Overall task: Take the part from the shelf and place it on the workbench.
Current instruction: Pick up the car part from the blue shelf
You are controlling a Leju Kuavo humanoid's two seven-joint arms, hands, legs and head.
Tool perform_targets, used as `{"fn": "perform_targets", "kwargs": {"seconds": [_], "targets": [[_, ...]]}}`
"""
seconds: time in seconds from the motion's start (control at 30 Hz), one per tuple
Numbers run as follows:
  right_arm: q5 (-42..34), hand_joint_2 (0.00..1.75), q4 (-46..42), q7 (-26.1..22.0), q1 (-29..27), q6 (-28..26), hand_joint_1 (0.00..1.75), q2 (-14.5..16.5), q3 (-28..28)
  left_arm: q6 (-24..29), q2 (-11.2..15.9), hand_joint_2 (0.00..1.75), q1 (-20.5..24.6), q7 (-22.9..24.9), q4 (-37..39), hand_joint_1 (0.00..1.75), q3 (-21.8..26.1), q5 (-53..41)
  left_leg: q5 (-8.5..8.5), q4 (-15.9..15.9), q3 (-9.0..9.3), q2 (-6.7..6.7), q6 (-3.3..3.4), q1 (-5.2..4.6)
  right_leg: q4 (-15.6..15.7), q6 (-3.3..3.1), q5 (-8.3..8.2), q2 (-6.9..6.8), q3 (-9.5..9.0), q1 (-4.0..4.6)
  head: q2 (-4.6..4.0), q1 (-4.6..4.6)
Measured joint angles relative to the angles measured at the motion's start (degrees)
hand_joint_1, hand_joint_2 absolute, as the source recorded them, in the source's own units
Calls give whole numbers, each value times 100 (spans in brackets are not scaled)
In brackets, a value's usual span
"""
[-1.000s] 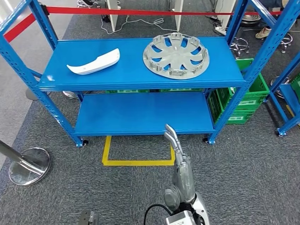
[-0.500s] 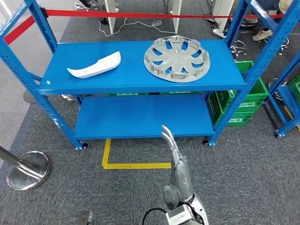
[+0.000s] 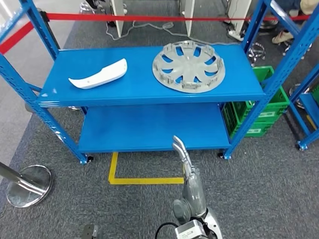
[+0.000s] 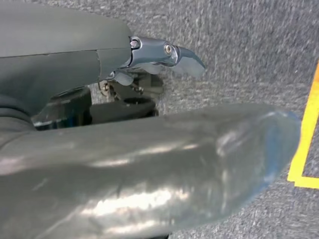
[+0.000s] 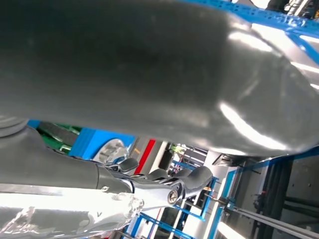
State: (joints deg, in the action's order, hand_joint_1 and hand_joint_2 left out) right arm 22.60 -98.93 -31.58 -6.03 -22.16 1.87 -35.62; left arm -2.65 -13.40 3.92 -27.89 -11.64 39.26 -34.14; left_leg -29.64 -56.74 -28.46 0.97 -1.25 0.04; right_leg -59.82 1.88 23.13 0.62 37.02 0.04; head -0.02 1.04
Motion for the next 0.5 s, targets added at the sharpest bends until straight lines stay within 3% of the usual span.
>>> {"fn": "perform_targets", "kwargs": {"seconds": [0.07, 0.1, 0.2, 0.23, 0.27, 0.3, 0.37, 0.43, 0.5], "targets": [[29, 0, -1, -1, 4, -14, 0, -1, -10, 42, -3, 0, 14, 21, -2, 0, 1, -2, -104, -116, -39, -14, -61, 1, 40, -57, 34, -6, -47, -19, 0, -19], [37, 0, -1, -2, 8, -18, 0, 0, -17, 58, -3, 0, 19, 31, -3, 0, 2, -4, -230, -363, -163, -19, -87, 2, 57, -85, 51, -16, -78, -31, 0, -30], [80, 0, 1, 7, 13, -57, 0, -2, -26, 182, 0, 0, 11, 119, -3, 0, 2, -24, -622, -1504, -846, -25, -127, 9, 62, -139, 98, -34, -123, -37, -1, -41], [110, 0, 1, 16, 13, -86, 0, -2, -26, 267, 0, 0, 5, 167, -3, 0, 2, -36, -598, -1681, -998, -26, -132, 11, 62, -142, 110, -31, -135, -40, -1, -42], [144, 0, 1, 29, 13, -120, 0, -2, -26, 347, 0, 0, 3, 212, -4, 0, 3, -48, -457, -1646, -1046, -26, -135, 15, 62, -136, 122, -24, -153, -45, -1, -43], [176, 0, 1, 43, 14, -153, 0, -2, -27, 397, 0, 0, 4, 242, -4, 0, 5, -55, -225, -1401, -980, -28, -138, 20, 61, -122, 135, -15, -177, -54, -1, -42], [221, 0, 1, 61, 17, -204, 0, -2, -28, 381, -4, 0, 13, 257, -5, 0, 16, -48, 232, -636, -679, -46, -156, 41, 40, -71, 172, 0, -214, -48, -1, -55], [245, 0, 1, 71, 22, -231, 0, -8, -30, 314, -14, 0, 25, 253, -5, 0, 30, -29, 382, -181, -499, -40, -125, 57, 26, -9, 201, 8, -215, -21, -1, -59], [255, 0, 1, 78, 27, -249, 0, -16, -33, 237, -19, 0, 25, 242, -5, 0, 42, -10, 340, -127, -491, -17, -37, 54, 53, 47, 240, 11, -209, -16, -1, -46]]}}
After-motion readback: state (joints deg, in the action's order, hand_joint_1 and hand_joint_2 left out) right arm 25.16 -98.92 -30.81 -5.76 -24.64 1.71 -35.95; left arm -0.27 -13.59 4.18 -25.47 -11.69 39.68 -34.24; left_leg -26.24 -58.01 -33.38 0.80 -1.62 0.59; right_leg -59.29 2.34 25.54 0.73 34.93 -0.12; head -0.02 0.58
